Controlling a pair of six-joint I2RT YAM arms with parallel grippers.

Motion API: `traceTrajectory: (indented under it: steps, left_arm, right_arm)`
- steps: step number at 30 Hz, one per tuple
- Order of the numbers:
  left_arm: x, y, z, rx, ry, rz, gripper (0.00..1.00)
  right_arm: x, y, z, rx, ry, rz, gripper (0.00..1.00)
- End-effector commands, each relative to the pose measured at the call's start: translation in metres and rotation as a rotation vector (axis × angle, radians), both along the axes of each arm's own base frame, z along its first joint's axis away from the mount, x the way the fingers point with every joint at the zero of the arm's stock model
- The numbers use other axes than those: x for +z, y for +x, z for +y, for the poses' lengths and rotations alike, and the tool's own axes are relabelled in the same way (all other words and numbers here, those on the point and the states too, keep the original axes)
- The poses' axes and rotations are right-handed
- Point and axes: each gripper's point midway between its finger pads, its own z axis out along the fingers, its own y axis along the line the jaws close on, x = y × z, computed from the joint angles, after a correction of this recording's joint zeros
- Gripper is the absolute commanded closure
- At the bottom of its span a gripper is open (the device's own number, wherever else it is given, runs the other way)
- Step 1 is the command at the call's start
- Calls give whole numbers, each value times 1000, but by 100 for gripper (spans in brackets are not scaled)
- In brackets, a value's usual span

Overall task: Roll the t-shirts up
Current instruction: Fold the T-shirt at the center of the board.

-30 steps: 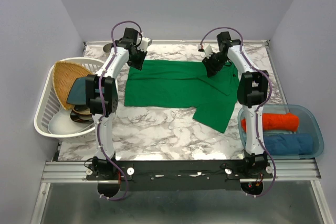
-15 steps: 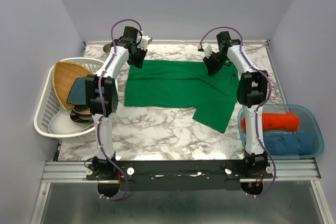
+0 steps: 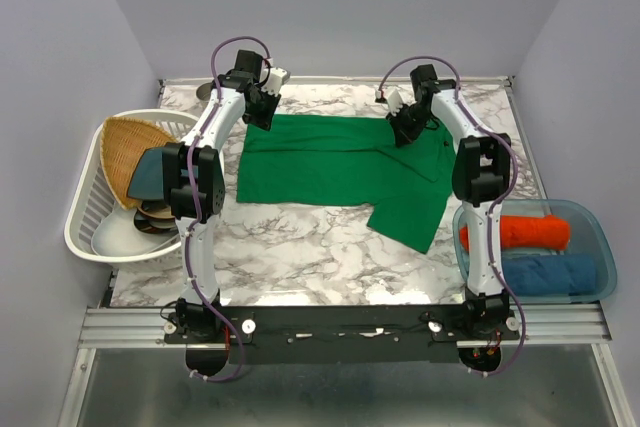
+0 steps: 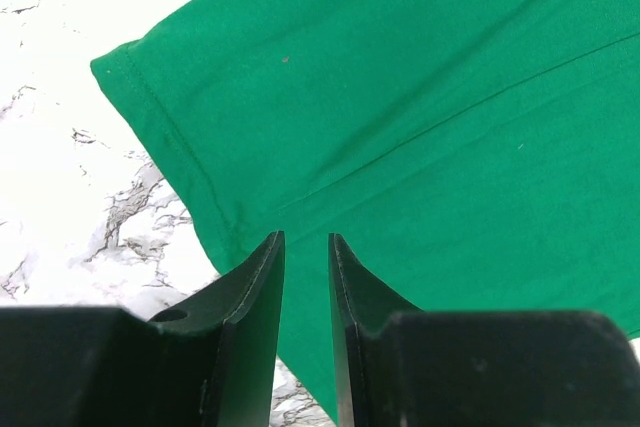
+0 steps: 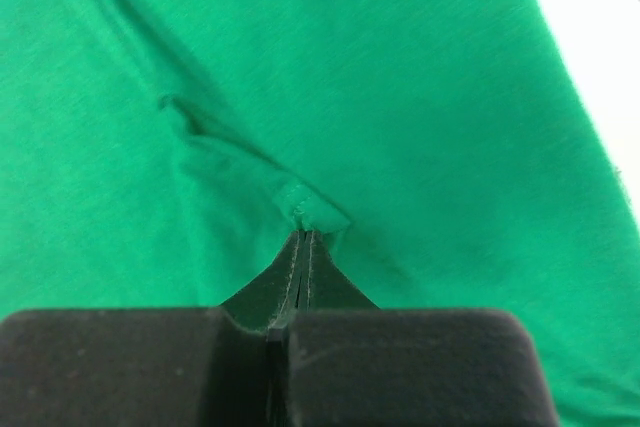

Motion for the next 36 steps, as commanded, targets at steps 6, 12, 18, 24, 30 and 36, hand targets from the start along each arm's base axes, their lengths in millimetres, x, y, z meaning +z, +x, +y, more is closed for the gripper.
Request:
traceTrajectory:
  steps: [6, 12, 18, 24, 30, 36]
  left_arm:
    - [1, -9, -7, -24, -30, 18, 67]
    - [-1, -13, -6, -33, -29, 19, 67]
    - [-8, -20, -2, -45, -16, 17, 66]
    - [-8, -18, -1, -44, -17, 6, 65]
    - [-20, -11, 3, -25, 10, 31, 65]
    - [-37, -6, 18, -40, 100, 42, 65]
  right_arm:
    - [64, -32, 37, 23, 117, -31, 100]
    - [59, -71, 66, 43, 124, 51, 96]
    - [56, -120, 94, 28, 107, 140, 64]
    - [91, -119, 94, 7, 115, 55, 63]
    - [74, -61, 44, -120, 15, -26, 69]
    - [63, -5, -31, -271, -160, -148, 81]
